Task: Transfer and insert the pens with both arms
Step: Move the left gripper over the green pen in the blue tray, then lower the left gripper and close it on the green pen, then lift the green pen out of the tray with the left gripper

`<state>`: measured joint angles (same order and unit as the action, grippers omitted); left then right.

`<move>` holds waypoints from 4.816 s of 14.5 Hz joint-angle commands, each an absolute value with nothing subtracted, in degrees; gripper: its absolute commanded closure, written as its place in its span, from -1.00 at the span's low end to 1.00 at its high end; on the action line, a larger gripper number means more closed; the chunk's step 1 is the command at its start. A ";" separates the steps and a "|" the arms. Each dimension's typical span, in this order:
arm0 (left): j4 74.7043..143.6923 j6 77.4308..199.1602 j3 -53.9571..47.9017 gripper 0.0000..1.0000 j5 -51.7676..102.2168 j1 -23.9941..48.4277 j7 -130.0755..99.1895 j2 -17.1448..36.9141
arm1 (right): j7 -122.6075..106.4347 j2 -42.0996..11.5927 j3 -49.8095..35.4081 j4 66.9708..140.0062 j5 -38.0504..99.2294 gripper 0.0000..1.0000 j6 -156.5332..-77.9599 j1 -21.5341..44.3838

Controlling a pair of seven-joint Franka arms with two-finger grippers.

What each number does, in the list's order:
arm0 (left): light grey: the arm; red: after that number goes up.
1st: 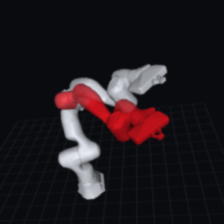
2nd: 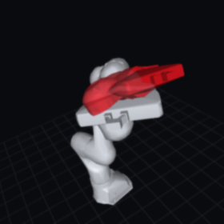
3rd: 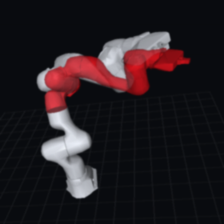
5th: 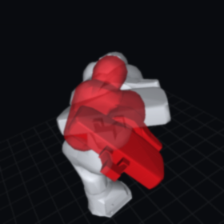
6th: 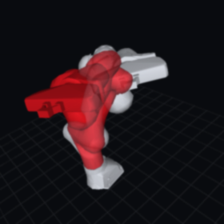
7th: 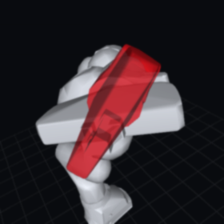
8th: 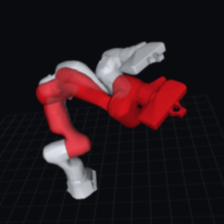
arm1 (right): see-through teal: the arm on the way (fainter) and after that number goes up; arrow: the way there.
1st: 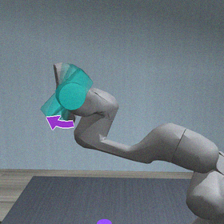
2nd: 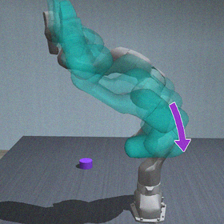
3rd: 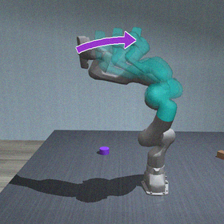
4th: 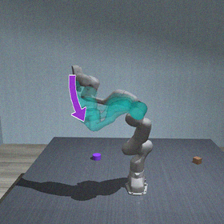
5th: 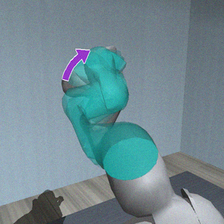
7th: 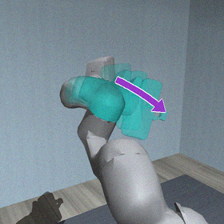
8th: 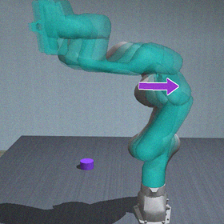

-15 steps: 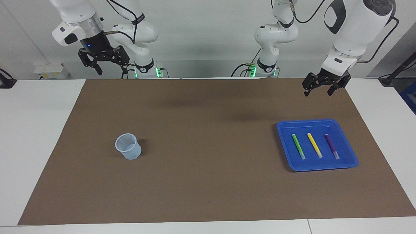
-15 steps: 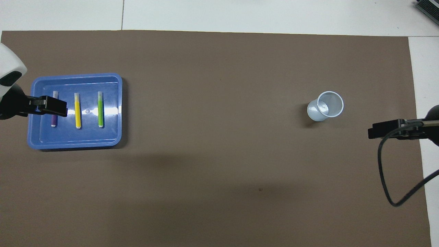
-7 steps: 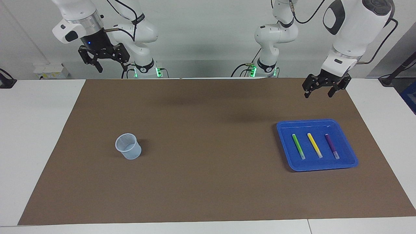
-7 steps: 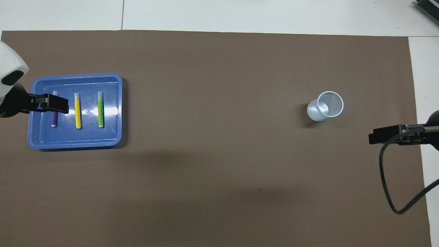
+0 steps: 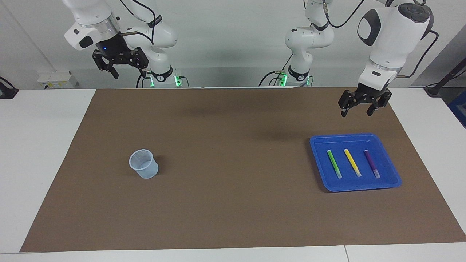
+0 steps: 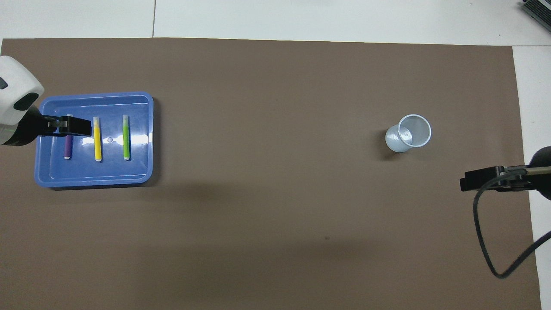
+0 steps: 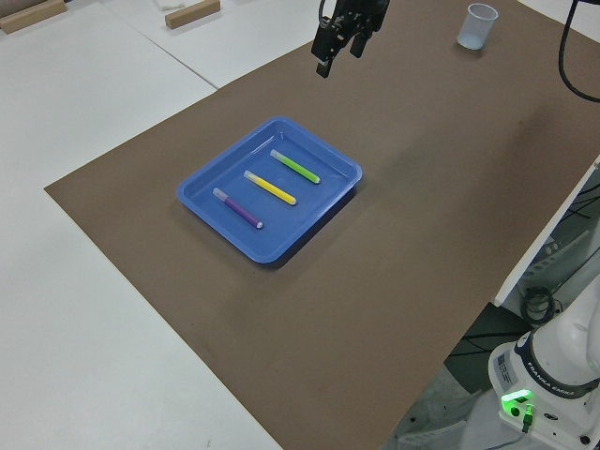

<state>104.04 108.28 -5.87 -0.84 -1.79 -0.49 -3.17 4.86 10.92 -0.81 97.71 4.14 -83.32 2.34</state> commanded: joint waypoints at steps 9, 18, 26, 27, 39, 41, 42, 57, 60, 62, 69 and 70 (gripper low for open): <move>106.17 121.01 -5.36 -0.90 -0.79 -4.04 2.11 6.76 | 1.05 12.39 -0.70 99.05 3.60 -1.00 -83.58 1.49; 100.29 127.27 -5.45 -0.79 -0.62 -5.71 1.94 21.26 | 1.15 12.39 -0.70 99.23 3.60 -1.00 -83.58 1.49; 102.65 129.90 -5.27 -0.57 2.37 -5.28 1.84 22.85 | 1.58 12.39 -0.70 99.32 3.60 -1.00 -85.08 0.62; 103.27 130.08 -5.27 -0.46 2.37 -5.19 1.93 22.68 | 1.50 12.31 -0.70 99.06 3.60 -1.00 -85.25 0.53; 107.93 133.95 -5.36 0.00 2.37 -4.57 1.85 22.06 | 1.67 12.39 -1.05 99.05 3.60 -1.00 -85.43 1.14; 107.93 133.95 -5.36 0.02 2.37 -4.31 1.58 22.06 | 1.67 12.39 -0.97 99.14 3.60 -1.00 -85.43 1.06; 108.02 134.21 -5.27 0.02 2.37 -4.13 1.50 22.06 | 1.67 12.39 -0.97 99.14 3.60 -1.00 -85.60 1.05; 104.69 127.29 -5.45 1.00 4.92 -4.92 0.44 22.06 | 1.67 12.39 -0.97 99.14 3.60 -1.00 -86.22 1.14; 103.54 125.24 -5.45 1.00 7.89 -5.10 0.53 20.66 | 1.76 12.39 -0.88 99.14 3.60 -1.00 -85.52 0.53; 102.75 125.07 -5.54 1.00 9.40 -4.75 0.27 19.95 | 1.50 12.39 -0.70 99.14 3.60 -1.00 -85.43 -0.08; 99.76 119.01 -5.89 1.00 14.33 -3.26 -20.09 19.07 | 1.14 14.15 -1.49 98.53 4.31 -1.00 -81.83 0.53; 99.76 118.22 -5.89 1.00 14.33 -2.64 -24.39 18.81 | 1.23 14.24 -1.32 97.74 4.39 -1.00 -81.91 0.44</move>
<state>99.99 120.73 -6.48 13.45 -4.36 -17.52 19.91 2.83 12.78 -1.08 97.63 4.16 -82.33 0.74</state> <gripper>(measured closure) 0.833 0.000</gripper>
